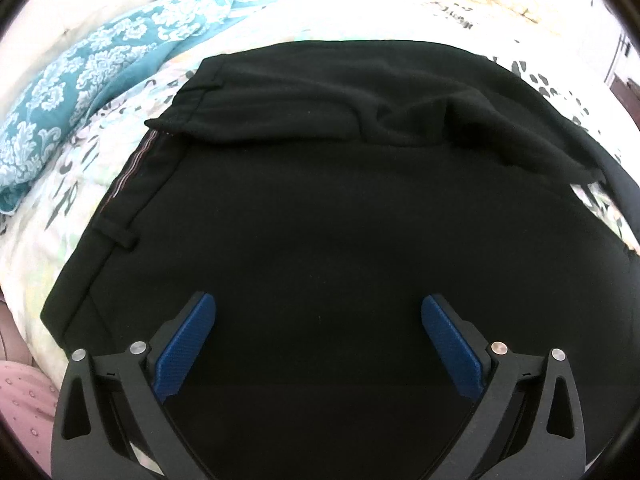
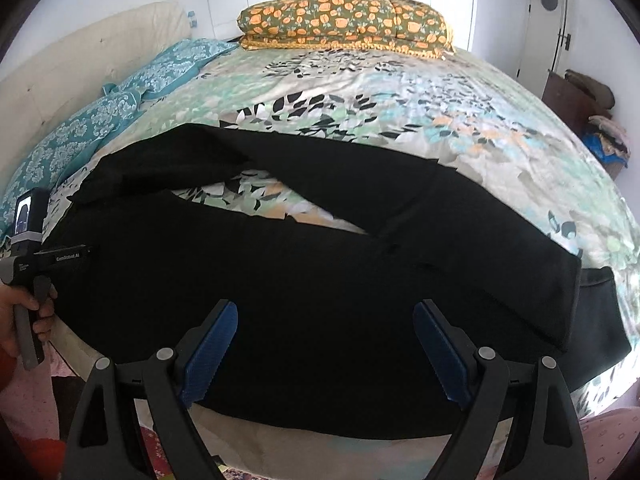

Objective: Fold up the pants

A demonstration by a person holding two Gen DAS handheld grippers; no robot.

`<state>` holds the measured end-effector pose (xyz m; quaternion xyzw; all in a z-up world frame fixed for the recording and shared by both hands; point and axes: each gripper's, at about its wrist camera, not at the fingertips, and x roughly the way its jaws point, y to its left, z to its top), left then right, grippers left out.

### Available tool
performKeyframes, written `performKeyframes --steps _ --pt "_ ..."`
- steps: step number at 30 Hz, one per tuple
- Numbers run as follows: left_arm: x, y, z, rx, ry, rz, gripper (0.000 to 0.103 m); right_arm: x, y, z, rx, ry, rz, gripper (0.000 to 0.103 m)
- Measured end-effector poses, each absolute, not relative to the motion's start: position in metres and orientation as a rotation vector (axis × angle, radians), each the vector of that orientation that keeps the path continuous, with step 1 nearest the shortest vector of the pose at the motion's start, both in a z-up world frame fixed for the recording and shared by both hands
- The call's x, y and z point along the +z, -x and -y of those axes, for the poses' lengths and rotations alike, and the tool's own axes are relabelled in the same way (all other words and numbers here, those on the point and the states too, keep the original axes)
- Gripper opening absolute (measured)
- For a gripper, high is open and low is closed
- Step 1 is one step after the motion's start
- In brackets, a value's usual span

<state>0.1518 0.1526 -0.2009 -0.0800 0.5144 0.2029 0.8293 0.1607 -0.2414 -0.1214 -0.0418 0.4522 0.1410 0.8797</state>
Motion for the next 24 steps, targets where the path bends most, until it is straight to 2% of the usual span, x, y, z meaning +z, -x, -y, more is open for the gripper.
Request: performKeyframes --steps 24 --pt "-0.203 -0.157 -0.156 0.413 0.142 -1.144 0.103 -0.14 -0.166 0.242 0.313 0.004 -1.043 0.089"
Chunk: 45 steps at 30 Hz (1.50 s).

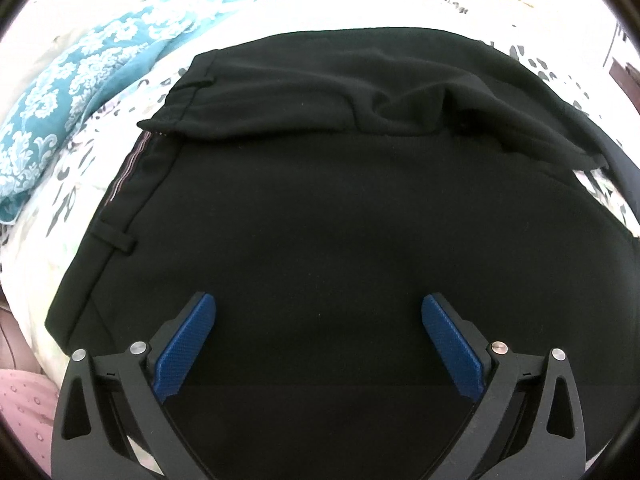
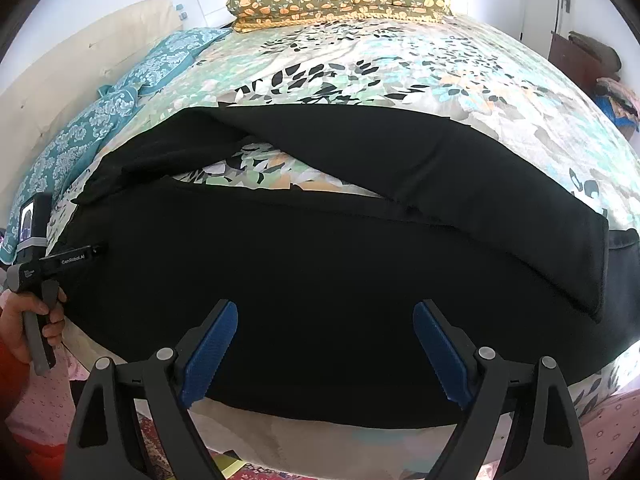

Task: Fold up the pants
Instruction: 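Release the trousers and hold both tools above the fold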

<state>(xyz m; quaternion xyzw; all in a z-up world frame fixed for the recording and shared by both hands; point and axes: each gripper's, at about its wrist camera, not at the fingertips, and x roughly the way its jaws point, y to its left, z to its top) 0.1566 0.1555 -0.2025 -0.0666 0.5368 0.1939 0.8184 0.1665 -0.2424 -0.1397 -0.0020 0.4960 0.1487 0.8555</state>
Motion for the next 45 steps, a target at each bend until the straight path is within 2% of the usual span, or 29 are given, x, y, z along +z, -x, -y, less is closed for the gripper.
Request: performKeyframes --steps 32,34,38,42,45 --pt "-0.203 -0.158 -0.155 0.405 0.142 -1.165 0.103 -0.14 -0.169 0.243 0.32 -0.029 -1.063 0.089" --pt "-0.203 -0.158 -0.155 0.402 0.142 -1.164 0.103 -0.13 -0.17 0.249 0.317 -0.028 -1.026 0.089" --pt "-0.202 -0.158 -0.158 0.394 0.141 -1.165 0.103 -0.081 -0.163 0.284 0.18 0.016 -0.805 0.089" --pt "-0.202 -0.159 -0.159 0.399 0.139 -1.164 0.103 -0.078 -0.16 0.33 0.102 -0.153 -0.779 0.096" --pt "-0.202 -0.159 -0.158 0.405 0.135 -1.154 0.103 -0.113 -0.166 0.352 0.135 -0.394 -0.911 0.096"
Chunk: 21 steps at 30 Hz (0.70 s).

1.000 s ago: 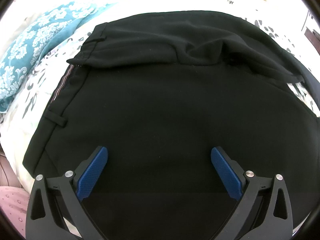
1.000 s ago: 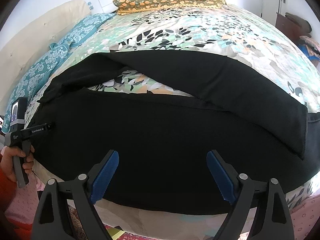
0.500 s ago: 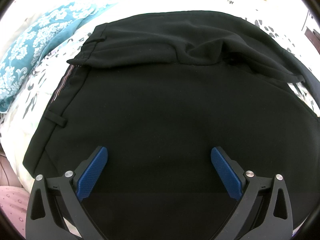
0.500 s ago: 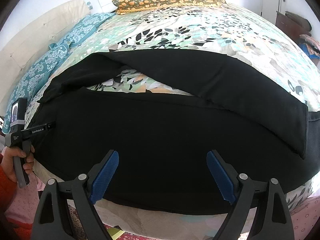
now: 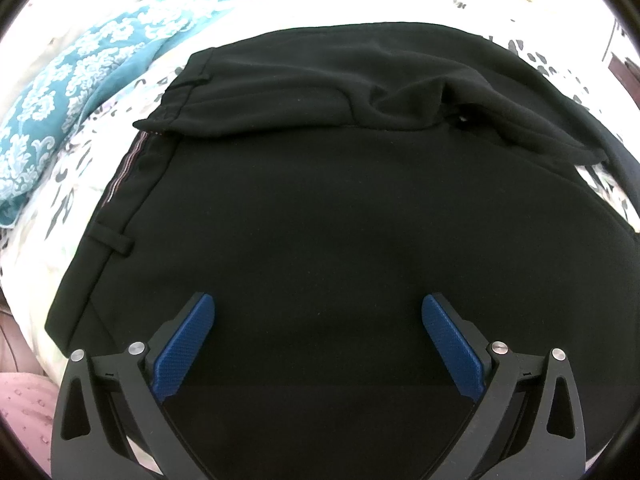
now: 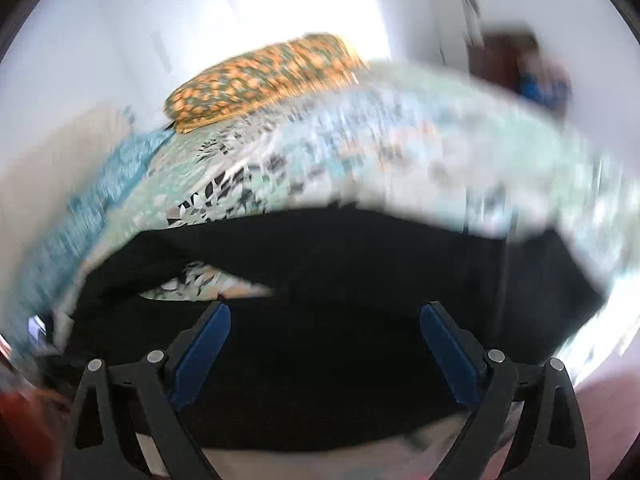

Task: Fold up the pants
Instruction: 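Release the trousers and hold both tools above the fold, then grasp the folded trouser edge with the right tool while the left tool grasps beside it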

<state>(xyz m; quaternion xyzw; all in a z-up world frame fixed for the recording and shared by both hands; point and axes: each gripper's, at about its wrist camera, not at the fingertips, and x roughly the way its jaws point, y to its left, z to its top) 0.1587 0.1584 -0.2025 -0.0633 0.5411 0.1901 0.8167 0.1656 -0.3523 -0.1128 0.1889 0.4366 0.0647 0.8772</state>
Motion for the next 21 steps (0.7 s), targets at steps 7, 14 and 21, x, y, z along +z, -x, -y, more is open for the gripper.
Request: performKeyframes --steps 7,14,21 --pt "-0.203 -0.155 -0.157 0.408 0.132 -1.13 0.103 -0.161 -0.196 0.362 0.153 -0.645 -1.016 0.096" --pt "-0.204 -0.153 -0.156 0.402 0.127 -1.103 0.103 -0.177 -0.213 0.426 -0.067 -0.829 -0.884 0.096" --pt "-0.201 -0.156 -0.157 0.413 0.143 -1.119 0.103 -0.188 -0.218 0.433 -0.129 -0.842 -0.916 0.011"
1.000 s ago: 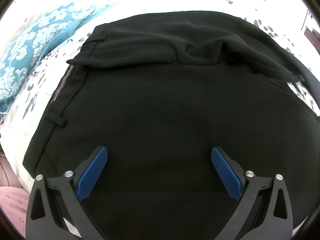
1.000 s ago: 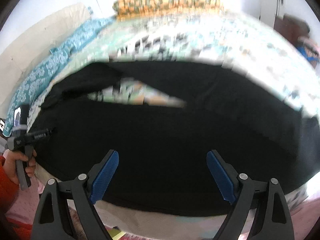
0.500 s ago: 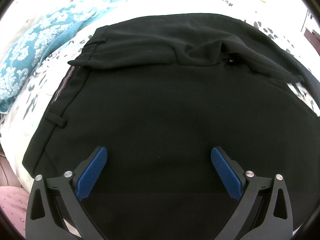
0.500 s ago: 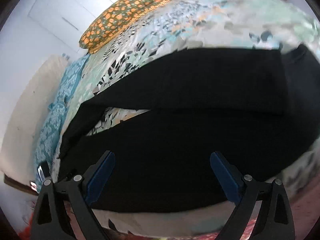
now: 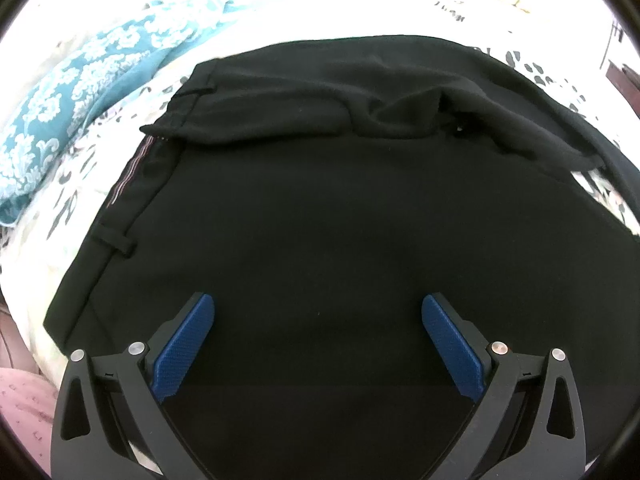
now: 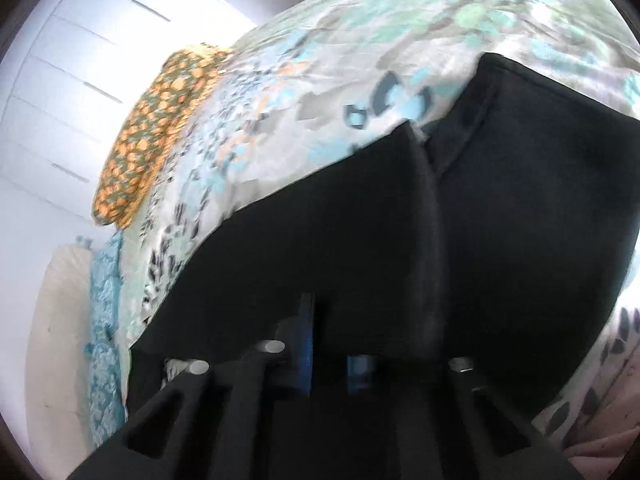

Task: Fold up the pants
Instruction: 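Grasp the folded trouser edge with the right tool while the left tool grasps beside it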

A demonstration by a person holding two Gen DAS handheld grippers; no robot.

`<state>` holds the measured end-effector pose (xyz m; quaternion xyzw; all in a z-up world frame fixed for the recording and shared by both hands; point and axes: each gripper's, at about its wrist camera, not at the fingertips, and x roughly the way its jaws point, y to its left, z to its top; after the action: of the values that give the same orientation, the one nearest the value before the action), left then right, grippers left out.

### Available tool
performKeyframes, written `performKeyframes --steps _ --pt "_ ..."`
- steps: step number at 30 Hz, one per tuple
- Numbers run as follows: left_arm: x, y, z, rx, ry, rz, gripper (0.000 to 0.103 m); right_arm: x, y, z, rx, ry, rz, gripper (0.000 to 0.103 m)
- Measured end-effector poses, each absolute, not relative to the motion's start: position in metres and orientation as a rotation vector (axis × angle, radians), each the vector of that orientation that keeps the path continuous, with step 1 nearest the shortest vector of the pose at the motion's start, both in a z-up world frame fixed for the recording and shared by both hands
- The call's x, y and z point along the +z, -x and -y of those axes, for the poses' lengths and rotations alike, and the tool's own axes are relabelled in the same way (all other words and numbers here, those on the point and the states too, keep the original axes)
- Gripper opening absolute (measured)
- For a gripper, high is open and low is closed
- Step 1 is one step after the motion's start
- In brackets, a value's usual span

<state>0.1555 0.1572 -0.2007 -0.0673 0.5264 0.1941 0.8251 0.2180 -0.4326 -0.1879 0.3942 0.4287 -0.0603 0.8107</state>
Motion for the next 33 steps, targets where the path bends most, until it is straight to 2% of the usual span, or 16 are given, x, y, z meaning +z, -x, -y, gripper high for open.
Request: performKeyframes --steps 3,6,11,19,26,27,28,29,30,31,33 --pt "-0.186 -0.166 -0.161 0.381 0.171 -1.17 0.102 -0.17 -0.218 0.425 -0.094 -0.802 -0.866 0.01" --pt "-0.153 -0.185 -0.171 0.327 0.253 -1.097 0.102 -0.144 -0.22 0.42 -0.012 -0.784 -0.804 0.009" --pt "-0.118 -0.267 -0.189 0.15 0.507 -1.092 0.102 -0.09 -0.217 0.401 0.119 -0.716 -0.709 0.008" --pt "-0.17 -0.36 -0.216 0.177 0.948 -1.153 0.102 -0.022 -0.178 0.402 0.285 -0.623 -0.605 0.007" --pt "-0.188 -0.378 -0.204 0.143 1.034 -1.19 0.1 0.003 -0.148 0.418 0.385 -0.654 -0.576 0.007" --pt "-0.189 -0.379 -0.208 0.148 1.027 -1.176 0.097 0.005 -0.144 0.422 0.402 -0.665 -0.578 0.007" --pt "-0.188 -0.378 -0.207 0.15 1.028 -1.153 0.072 0.004 -0.143 0.424 0.408 -0.67 -0.58 0.007" --pt "-0.189 -0.376 -0.209 0.143 1.049 -1.138 0.027 0.003 -0.143 0.426 0.408 -0.674 -0.585 0.007" --pt "-0.192 -0.375 -0.212 0.15 1.077 -1.141 0.01 0.002 -0.145 0.428 0.402 -0.675 -0.592 0.007" --pt "-0.193 -0.371 -0.217 0.167 1.094 -1.141 0.004 -0.003 -0.149 0.431 0.392 -0.673 -0.607 0.007" --pt "-0.185 -0.364 -0.224 0.161 1.117 -1.105 0.003 -0.013 -0.162 0.438 0.377 -0.68 -0.631 0.007"
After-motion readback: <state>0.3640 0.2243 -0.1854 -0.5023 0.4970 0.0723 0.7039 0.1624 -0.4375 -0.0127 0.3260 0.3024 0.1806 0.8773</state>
